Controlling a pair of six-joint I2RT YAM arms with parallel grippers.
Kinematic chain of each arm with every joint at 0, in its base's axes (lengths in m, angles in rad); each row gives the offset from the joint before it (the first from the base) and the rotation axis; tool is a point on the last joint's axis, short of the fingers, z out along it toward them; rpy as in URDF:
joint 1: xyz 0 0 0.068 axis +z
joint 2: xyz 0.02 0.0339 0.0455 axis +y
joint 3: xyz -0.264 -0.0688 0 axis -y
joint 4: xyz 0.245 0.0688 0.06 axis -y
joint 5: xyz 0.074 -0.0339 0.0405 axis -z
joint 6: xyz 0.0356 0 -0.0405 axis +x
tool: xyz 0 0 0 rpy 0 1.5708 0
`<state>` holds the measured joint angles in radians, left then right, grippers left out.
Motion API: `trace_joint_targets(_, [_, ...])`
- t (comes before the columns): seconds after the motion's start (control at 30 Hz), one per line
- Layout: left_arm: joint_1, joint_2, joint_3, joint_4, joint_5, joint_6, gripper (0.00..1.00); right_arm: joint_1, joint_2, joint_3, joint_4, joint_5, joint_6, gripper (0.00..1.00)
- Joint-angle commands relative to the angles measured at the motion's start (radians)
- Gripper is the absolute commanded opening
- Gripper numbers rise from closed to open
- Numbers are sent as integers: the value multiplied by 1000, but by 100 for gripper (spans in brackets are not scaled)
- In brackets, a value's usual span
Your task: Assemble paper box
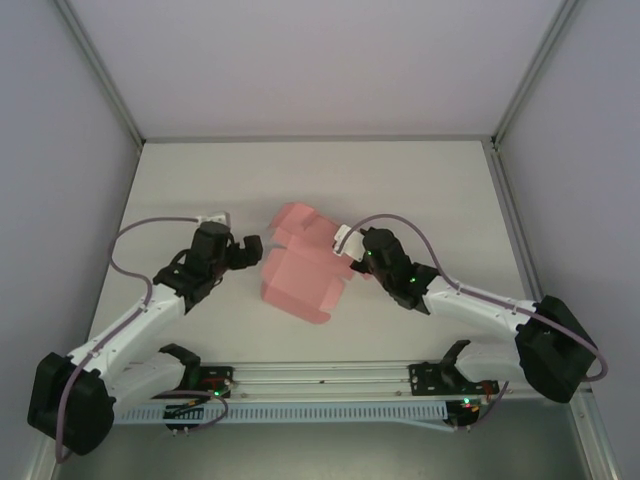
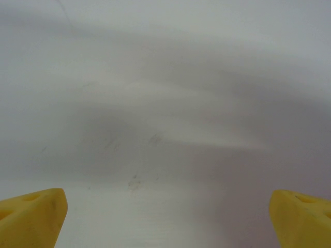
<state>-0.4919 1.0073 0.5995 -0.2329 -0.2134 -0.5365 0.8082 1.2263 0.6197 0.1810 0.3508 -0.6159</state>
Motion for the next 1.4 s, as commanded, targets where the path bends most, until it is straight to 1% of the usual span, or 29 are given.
trace_joint_targets(0.0, [11,37,-23,46,34,-30,100,-7,-25,2,-2,-29,35,0])
trace_joint_targets(0.17, [27,108,-19,137,64,-44,100,-7,-28,-2,-12,-38,38,0])
trace_joint_targets(0.2, [27,115,-24,172,81,-49,100,-9,-27,-2,-9,-38,42,0])
trace_joint_targets(0.23, [26,124,-34,220,115,-48,100,-8,-25,-2,-12,-67,43,0])
trace_joint_targets(0.33, [25,144,-62,337,201,-44,100,-9,-21,-4,-8,-67,50,0])
trace_joint_targets(0.43, [10,149,-81,413,239,-7,100,-9,-17,-6,-8,-62,52,0])
trace_joint_targets(0.53, [-20,157,-88,446,260,36,100,-8,-14,-9,-10,-64,55,0])
trace_joint_targets(0.7, [-62,218,-64,461,244,65,100,-8,-9,-11,-10,-90,63,0])
trace_joint_targets(0.77, [-91,247,-46,462,208,75,100,-9,-7,-10,-10,-97,63,0])
trace_joint_targets(0.83, [-130,280,-27,458,127,77,100,-9,-6,-8,-8,-105,65,0])
trace_joint_targets(1.03, [-278,403,51,386,-245,32,100,-9,-4,-6,-8,-148,69,0])
trace_joint_targets(1.1, [-327,449,80,359,-340,6,100,-8,-2,-10,-9,-148,73,0])
trace_joint_targets(1.23, [-354,497,111,334,-347,-38,100,-7,6,-10,-28,-124,63,0])
trace_joint_targets(1.37, [-354,464,106,295,-349,-46,100,-7,5,-2,-49,-60,36,0])
